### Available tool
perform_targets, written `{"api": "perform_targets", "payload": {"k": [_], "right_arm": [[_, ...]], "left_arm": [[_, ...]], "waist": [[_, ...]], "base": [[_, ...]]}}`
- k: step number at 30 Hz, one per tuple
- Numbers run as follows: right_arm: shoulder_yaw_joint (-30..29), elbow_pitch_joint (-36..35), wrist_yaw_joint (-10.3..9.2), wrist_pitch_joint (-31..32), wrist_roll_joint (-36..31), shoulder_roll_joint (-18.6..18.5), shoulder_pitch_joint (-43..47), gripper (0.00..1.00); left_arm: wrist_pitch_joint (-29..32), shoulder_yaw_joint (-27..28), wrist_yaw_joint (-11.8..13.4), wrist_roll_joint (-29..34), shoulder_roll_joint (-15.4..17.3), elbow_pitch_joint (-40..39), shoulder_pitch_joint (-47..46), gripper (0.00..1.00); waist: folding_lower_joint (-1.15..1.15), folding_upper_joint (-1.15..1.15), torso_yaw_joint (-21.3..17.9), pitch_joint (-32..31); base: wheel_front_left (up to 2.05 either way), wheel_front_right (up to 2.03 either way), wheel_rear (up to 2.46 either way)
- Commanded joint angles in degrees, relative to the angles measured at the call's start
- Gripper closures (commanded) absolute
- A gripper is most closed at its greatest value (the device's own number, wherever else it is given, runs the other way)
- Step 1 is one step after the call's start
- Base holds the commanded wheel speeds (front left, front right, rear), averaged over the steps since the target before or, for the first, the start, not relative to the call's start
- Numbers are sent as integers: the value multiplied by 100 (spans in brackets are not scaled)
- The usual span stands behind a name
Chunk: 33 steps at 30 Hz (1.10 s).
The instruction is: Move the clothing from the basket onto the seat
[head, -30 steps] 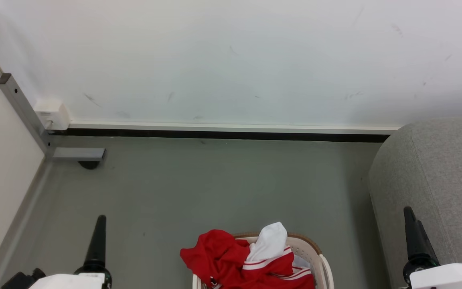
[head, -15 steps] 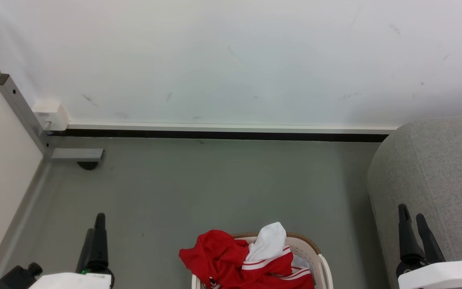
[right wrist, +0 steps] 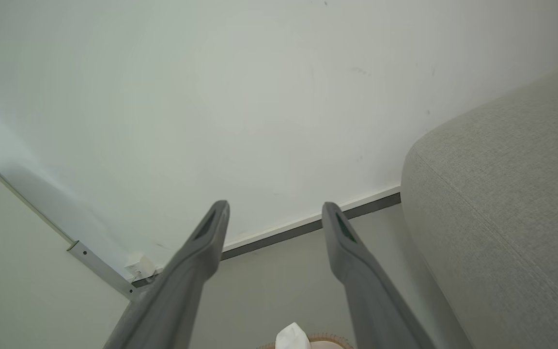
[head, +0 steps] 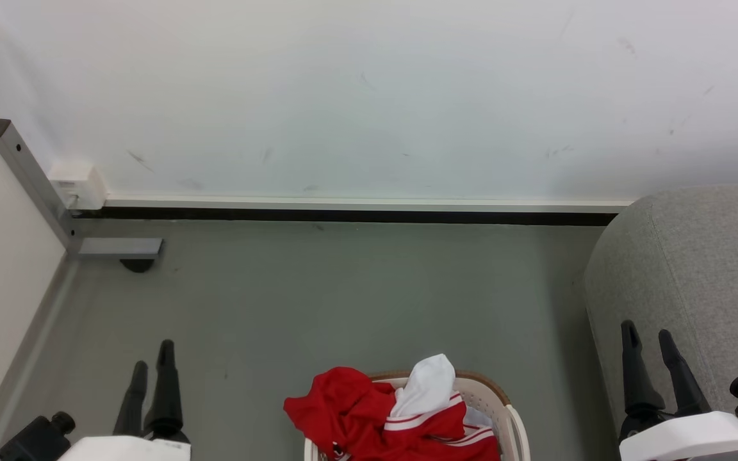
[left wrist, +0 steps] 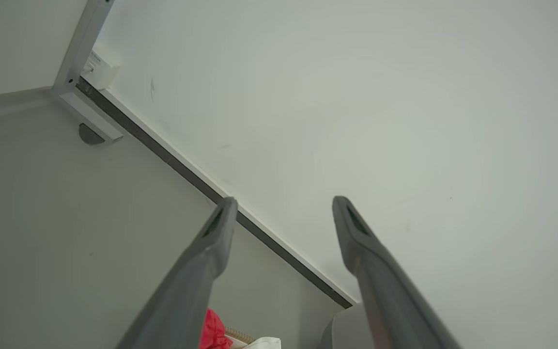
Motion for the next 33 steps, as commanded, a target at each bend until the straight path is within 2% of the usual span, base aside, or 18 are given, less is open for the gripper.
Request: {"api": "perform_targets", "payload": {"k": [1,23,33], "right_arm": [[18,-38,-6,-68,-192,-68,-94,0],[-23,286,-8,-396,-1500,-77,-41,0],[-59,376,-9,-503,-1895,-81,-19,0]], "left_arm": [[-48,-2,-39,255,47,-27,1,0],[-375,81,-78,1774,54,-12,95,0],[-480,145,-72,2322,56,45,102,0]], "waist": [[0,0,-4,0],[0,0,-59,-18],[0,0,-79,-35]], "base": [[0,0,0],[0,0,0],[0,0,0]]}}
